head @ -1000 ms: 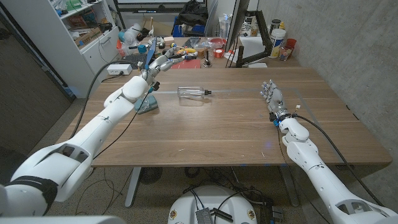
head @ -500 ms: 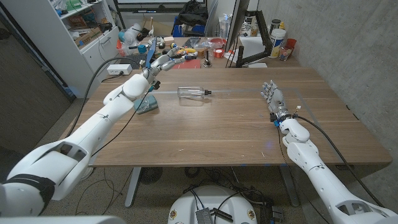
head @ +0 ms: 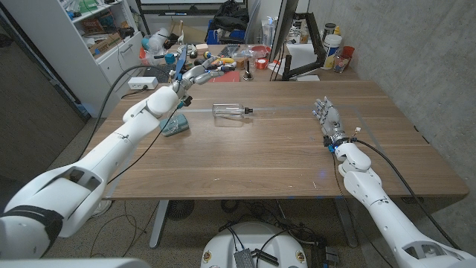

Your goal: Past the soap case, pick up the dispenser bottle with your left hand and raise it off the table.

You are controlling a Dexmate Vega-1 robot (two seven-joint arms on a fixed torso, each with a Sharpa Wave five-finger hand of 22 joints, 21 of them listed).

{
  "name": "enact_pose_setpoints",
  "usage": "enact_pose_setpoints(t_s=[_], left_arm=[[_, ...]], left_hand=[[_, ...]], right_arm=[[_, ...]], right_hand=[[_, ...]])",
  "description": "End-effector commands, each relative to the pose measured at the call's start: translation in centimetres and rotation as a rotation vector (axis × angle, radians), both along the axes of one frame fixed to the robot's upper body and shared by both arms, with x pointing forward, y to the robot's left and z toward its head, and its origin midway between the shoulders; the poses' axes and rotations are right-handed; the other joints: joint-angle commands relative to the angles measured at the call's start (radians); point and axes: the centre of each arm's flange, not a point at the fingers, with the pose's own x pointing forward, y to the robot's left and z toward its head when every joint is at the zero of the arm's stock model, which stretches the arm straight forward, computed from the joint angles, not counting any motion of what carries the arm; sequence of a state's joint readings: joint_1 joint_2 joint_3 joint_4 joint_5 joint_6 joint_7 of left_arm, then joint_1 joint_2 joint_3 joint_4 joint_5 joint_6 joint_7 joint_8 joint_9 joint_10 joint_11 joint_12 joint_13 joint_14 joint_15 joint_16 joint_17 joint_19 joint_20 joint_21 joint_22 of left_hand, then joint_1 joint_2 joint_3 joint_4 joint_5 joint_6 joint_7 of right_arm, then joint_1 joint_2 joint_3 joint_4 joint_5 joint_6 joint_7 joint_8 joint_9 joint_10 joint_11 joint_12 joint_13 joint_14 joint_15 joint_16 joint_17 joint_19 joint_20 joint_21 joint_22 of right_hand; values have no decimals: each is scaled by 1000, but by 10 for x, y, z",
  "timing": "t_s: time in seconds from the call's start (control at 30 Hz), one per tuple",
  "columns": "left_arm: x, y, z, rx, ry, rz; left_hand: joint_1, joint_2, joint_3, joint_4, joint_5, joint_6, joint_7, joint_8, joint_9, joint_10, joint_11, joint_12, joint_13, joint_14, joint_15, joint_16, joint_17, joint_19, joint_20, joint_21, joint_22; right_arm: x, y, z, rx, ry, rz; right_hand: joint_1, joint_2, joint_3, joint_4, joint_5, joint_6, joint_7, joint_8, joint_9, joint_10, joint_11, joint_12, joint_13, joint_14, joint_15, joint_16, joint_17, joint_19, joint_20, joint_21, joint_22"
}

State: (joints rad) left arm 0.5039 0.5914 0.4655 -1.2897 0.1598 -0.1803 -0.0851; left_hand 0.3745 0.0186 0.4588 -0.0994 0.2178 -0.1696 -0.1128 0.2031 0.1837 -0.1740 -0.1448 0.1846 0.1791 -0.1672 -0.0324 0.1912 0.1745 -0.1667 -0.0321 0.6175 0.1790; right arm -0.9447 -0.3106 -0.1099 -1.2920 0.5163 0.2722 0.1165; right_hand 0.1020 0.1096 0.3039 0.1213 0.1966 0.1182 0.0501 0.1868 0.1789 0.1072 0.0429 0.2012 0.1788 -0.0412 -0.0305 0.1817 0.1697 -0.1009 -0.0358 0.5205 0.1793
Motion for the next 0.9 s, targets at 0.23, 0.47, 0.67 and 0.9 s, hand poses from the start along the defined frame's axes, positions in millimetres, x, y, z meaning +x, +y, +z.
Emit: enact_pose_setpoints(t_s=[0.23,0.47,0.67,0.9], left_arm=[[1,-1,13,87,1,25],[1,0,17,117,-1,41],[2,-1,20,143,2,48],[3,-2,24,187,8,56]], left_hand=[[18,-4,-5,-9,0,-5,-1,8,4,-20,-8,3,4,-98,-68,-1,2,-58,-59,-1,4],[33,-7,-7,-17,2,10,1,13,4,-8,-10,6,4,-88,-68,2,1,-41,-61,2,4],[43,-12,-10,-23,3,24,4,18,4,0,-6,7,4,-82,-68,3,0,-35,-62,1,4],[50,-19,-15,-28,4,31,8,20,4,1,-4,6,3,-79,-67,3,0,-32,-61,0,4]], right_arm=[[0,1,0,12,-5,-7],[1,3,1,13,-6,-4],[2,4,0,14,-4,-3],[3,5,-1,16,-4,-5]], right_hand=[[7,37,0,-6,2,11,-3,5,5,12,-1,7,3,5,5,5,4,8,-83,-7,2],[6,36,-1,-5,2,14,-3,5,5,12,-3,7,3,8,5,6,4,10,-82,-8,2],[6,35,-1,-4,2,14,-3,6,5,13,-2,8,3,9,5,5,4,11,-82,-9,2],[5,35,0,-3,2,15,-3,6,5,14,-2,7,3,9,5,5,4,13,-82,-11,2]])
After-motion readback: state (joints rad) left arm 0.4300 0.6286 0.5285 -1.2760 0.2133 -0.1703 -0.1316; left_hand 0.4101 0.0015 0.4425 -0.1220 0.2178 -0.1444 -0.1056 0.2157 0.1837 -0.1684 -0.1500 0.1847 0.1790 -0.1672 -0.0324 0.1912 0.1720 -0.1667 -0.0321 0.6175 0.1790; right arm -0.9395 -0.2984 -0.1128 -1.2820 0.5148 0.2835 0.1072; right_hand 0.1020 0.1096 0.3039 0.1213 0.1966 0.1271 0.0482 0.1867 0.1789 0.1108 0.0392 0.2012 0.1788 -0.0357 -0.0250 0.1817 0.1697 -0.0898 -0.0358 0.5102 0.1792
